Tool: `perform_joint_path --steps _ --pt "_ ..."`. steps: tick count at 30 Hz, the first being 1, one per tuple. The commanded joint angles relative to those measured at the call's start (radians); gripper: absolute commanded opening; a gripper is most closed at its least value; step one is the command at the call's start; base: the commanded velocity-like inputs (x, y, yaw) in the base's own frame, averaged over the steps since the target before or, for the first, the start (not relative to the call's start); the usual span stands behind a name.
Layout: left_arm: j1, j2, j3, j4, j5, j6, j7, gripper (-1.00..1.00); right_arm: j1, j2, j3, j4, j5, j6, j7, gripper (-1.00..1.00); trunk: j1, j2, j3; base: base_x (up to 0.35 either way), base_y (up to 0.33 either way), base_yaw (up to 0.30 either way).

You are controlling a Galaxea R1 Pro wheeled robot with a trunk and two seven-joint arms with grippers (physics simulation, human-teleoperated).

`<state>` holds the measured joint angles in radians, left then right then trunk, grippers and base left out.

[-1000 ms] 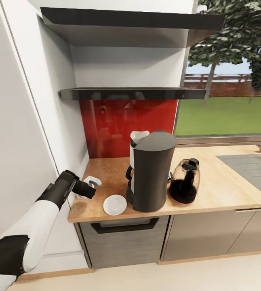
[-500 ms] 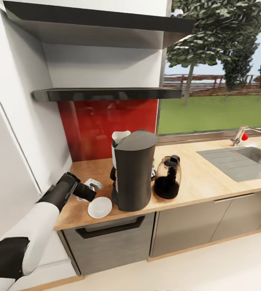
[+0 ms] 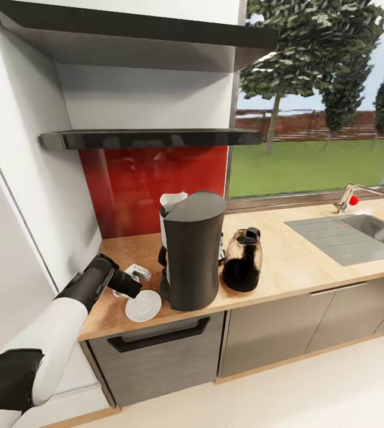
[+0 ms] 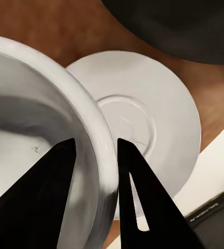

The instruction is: Set up a coffee station on the kitchen countertop: keep the coffee maker on the countertop, move the bottle of coffee from the kitchen shelf to the counter next to the coffee maker, place a paper coffee filter on top of the coffee maker, put the saucer next to the coffee maker with the coffee cup on the saucer, and place the electric kettle next to the coffee maker.

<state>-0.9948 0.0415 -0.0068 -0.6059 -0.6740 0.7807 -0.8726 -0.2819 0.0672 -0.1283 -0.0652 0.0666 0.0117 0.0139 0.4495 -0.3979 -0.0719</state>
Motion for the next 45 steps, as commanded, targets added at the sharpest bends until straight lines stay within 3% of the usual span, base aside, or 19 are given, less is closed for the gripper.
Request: perform_joint_path --steps 1,14,25,45 --pt "-0.001 0.000 -0.001 -0.002 -0.007 0.003 -0.006 -1.00 0.000 0.000 -0.008 -0.001 0.007 0.001 0.001 1.00 0.001 -0.002 -0.002 -0.094 0.000 0.000" --pt "-0.001 -0.001 -0.001 -0.002 -0.007 0.003 -0.006 -1.00 -0.001 0.000 -0.008 -0.001 0.007 0.001 0.001 1.00 0.001 -0.002 -0.002 -0.104 -0.024 -0.011" --pt "0.002 -0.002 -0.001 0.000 -0.005 0.002 -0.006 -1.00 0.000 0.000 -0.008 -0.001 0.007 0.002 0.001 1.00 0.001 -0.002 -0.002 -0.001 0.000 -0.212" --pt "0.021 0.000 -0.001 0.000 -0.007 0.002 -0.005 -1.00 0.000 0.000 -0.008 -0.001 0.007 0.002 0.001 1.00 0.001 -0.002 -0.002 -0.037 -0.016 -0.006"
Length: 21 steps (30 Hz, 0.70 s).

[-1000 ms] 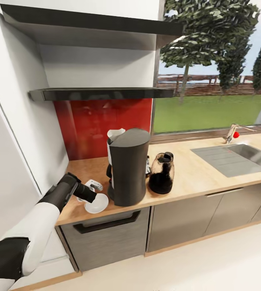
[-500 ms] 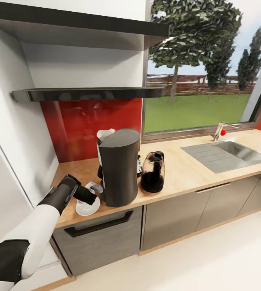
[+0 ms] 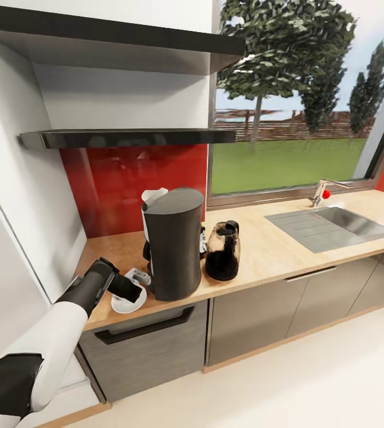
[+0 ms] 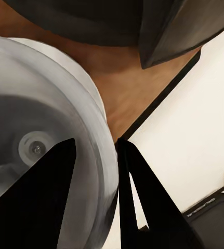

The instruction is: Set up a coffee station on the kitchen countertop: keep the coffee maker on the countertop, move the bottle of coffee from the kitchen shelf to the counter next to the coffee maker, place a paper coffee filter on top of the coffee maker, put the saucer next to the coffee maker with the coffee cup on the saucer, and place the electric kettle next to the coffee maker.

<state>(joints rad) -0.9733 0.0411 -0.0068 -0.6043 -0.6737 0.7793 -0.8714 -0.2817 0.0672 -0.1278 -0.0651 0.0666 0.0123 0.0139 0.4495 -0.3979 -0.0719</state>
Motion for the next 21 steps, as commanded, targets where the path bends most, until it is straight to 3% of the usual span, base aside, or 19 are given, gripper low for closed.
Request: perform_joint_path --steps 1,17,18,21 --pt "-0.001 0.000 -0.001 -0.002 -0.007 0.003 -0.006 -1.00 -0.001 0.000 -0.008 -0.001 0.007 0.001 0.001 1.00 0.001 -0.002 -0.002 -0.001 -0.001 0.000" --pt "-0.001 0.002 -0.004 -0.001 -0.017 -0.002 0.001 -1.00 -0.001 0.000 -0.006 -0.002 0.009 -0.001 0.001 1.00 0.001 -0.002 -0.002 0.000 0.000 0.000" --pt "-0.001 0.002 -0.004 -0.001 -0.017 -0.002 0.002 1.00 -0.001 0.000 -0.006 -0.002 0.009 -0.001 0.001 1.00 0.001 -0.002 -0.002 0.000 0.000 0.000" --pt "-0.001 0.002 -0.004 -0.002 -0.017 -0.002 0.004 1.00 -0.001 0.000 -0.006 -0.001 0.009 -0.001 0.001 1.00 0.001 -0.002 -0.002 0.000 0.000 0.000"
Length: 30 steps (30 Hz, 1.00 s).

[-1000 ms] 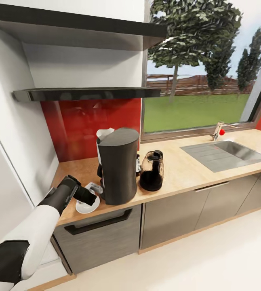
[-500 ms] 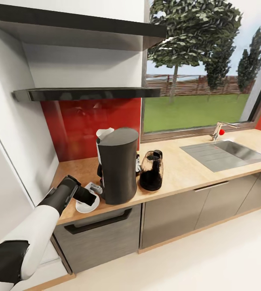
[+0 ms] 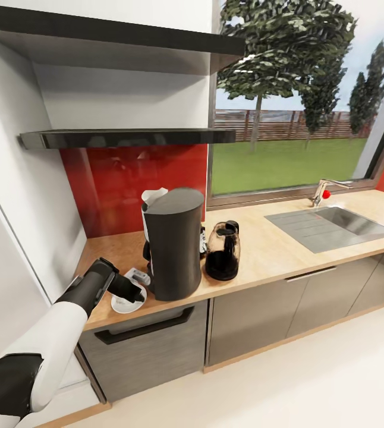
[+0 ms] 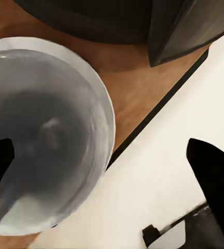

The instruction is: Set up a coffee station on the kitchen countertop: keep the coffee maker on the countertop, move the bottle of coffee from the kitchen shelf to the counter next to the coffee maker, place a paper coffee filter on top of the coffee maker, put the saucer next to the coffee maker with the coffee cup on the saucer, and place the electric kettle next to the coffee maker.

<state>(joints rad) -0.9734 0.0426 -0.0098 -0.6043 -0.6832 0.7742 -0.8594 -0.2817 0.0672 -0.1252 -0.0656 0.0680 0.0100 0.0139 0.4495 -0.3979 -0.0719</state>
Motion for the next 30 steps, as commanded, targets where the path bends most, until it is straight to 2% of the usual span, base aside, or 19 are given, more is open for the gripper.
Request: perform_joint_path --steps 1,17,30 --pt "-0.001 0.000 -0.001 -0.002 -0.007 0.003 -0.008 1.00 -0.001 0.000 -0.008 -0.001 0.007 0.001 0.001 1.00 0.001 -0.002 -0.002 0.000 0.000 0.000" --pt "-0.002 0.010 0.005 -0.015 -0.004 0.003 -0.009 1.00 -0.001 0.000 -0.008 0.000 0.007 0.001 0.001 1.00 0.001 -0.002 -0.002 0.000 0.000 0.000" --pt "-0.045 0.012 0.019 -0.020 0.005 0.008 -0.016 1.00 -0.001 0.000 -0.008 0.000 0.007 0.001 0.001 1.00 0.001 -0.002 -0.002 0.000 0.000 0.000"
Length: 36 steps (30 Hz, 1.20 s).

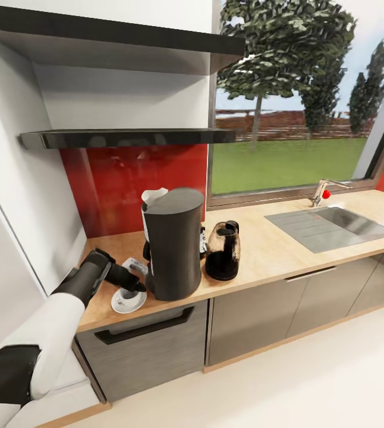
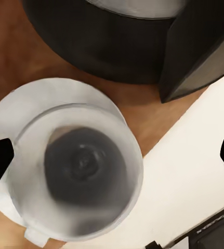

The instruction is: Set up a coffee station on the kitchen countertop: keep the coffee maker on the countertop, move the bottle of coffee from the kitchen shelf to the counter next to the coffee maker, place a paper coffee filter on top of the coffee maker, put the saucer next to the coffee maker with the coffee cup on the saucer, and place the electric kettle next to the coffee maker.

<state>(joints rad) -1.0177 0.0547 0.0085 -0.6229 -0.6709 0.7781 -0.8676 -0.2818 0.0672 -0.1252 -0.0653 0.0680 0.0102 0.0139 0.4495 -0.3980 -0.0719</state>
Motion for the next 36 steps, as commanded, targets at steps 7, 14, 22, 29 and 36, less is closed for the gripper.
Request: perform_joint_path --steps 7,14,22,29,36 --pt "-0.033 0.004 0.030 -0.012 -0.005 0.004 -0.008 1.00 0.000 0.000 -0.008 -0.001 0.007 0.001 0.001 1.00 0.001 -0.002 -0.002 0.000 0.000 0.000" --pt "-0.027 0.060 0.142 -0.117 -0.004 0.000 -0.009 1.00 -0.001 0.000 -0.008 -0.001 0.007 0.002 0.001 1.00 0.001 -0.002 -0.002 0.000 0.000 0.000" --pt "-0.007 0.062 0.262 -0.242 -0.002 -0.086 -0.010 1.00 -0.001 0.000 -0.010 -0.001 0.007 0.002 0.001 1.00 0.001 -0.002 -0.002 0.000 0.000 0.000" --pt "0.008 0.069 0.269 -0.248 -0.001 -0.118 -0.135 1.00 -0.001 0.000 -0.010 -0.001 0.007 0.002 0.001 1.00 0.001 -0.002 -0.002 0.000 0.000 0.000" --pt "0.021 0.100 0.270 -0.248 -0.004 -0.121 -0.298 1.00 -0.001 0.000 -0.010 -0.001 0.007 0.002 0.001 1.00 0.001 -0.002 -0.002 -0.174 0.059 0.000"
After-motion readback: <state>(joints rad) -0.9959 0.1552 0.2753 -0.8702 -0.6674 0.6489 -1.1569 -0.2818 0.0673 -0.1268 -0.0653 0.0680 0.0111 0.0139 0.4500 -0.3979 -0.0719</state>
